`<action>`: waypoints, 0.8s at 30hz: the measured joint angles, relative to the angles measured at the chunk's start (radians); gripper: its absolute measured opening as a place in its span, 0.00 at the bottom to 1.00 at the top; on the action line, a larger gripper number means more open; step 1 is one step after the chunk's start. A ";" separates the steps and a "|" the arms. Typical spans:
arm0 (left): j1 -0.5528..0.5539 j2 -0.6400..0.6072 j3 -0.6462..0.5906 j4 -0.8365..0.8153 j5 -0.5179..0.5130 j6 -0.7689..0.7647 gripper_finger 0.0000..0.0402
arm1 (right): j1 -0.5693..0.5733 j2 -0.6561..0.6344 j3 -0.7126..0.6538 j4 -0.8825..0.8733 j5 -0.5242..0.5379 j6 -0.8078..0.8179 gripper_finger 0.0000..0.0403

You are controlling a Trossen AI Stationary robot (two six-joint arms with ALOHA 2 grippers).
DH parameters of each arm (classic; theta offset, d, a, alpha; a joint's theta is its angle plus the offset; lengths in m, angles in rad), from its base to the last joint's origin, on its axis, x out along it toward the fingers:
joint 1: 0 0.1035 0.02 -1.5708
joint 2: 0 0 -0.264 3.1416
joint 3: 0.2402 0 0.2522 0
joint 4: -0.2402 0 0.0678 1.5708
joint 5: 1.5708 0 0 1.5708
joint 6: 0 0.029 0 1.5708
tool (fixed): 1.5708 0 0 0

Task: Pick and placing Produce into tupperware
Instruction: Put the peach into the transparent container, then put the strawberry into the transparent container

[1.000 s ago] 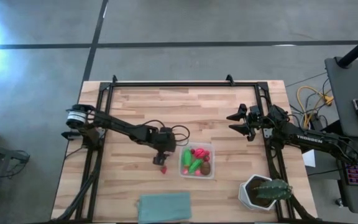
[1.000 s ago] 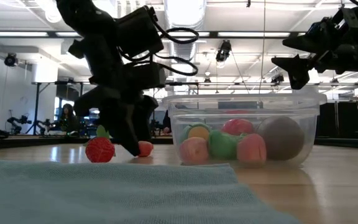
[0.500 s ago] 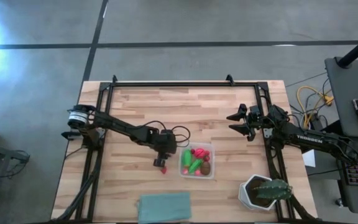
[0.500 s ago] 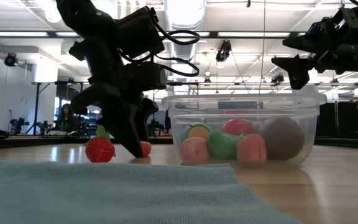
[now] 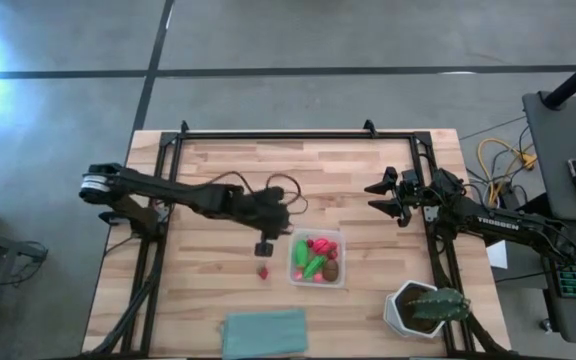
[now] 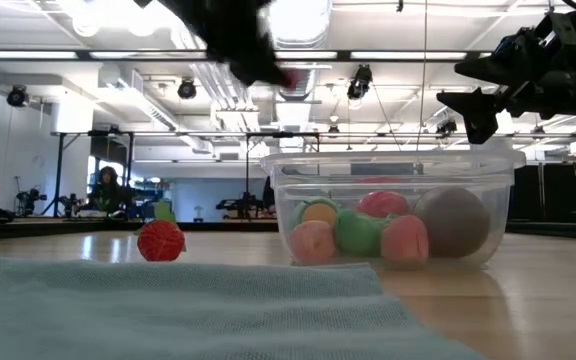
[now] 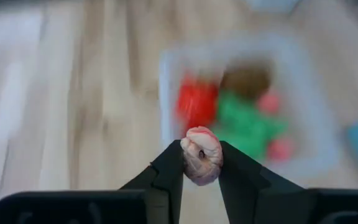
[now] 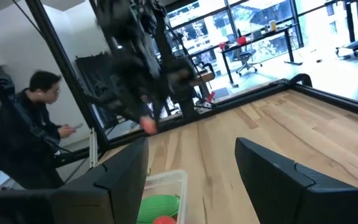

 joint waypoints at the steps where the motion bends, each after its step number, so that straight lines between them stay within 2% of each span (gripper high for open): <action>1: 0.000 -0.004 0.012 0.029 0.032 0.002 0.16 | 0.000 0.000 0.000 0.000 0.000 0.000 0.58; 4: -0.003 0.036 0.027 0.060 0.157 0.004 0.20 | 0.000 0.000 0.000 0.000 0.000 0.000 0.58; 11: -0.035 0.207 0.071 0.064 0.193 -0.005 0.37 | 0.000 0.002 0.000 0.000 0.000 0.000 0.58; 14: -0.049 0.239 0.093 0.052 0.193 -0.006 0.46 | 0.000 0.002 0.000 0.000 0.000 0.000 0.58; 18: -0.050 0.211 0.116 0.023 0.168 -0.006 0.55 | 0.000 0.006 0.000 0.000 0.000 0.000 0.58; 21: -0.048 0.158 0.119 -0.104 0.061 -0.004 0.59 | 0.000 0.006 0.000 0.000 0.000 0.000 0.58; 24: -0.046 0.093 0.068 -0.231 0.039 -0.005 0.61 | 0.000 0.006 0.000 0.000 0.000 0.000 0.58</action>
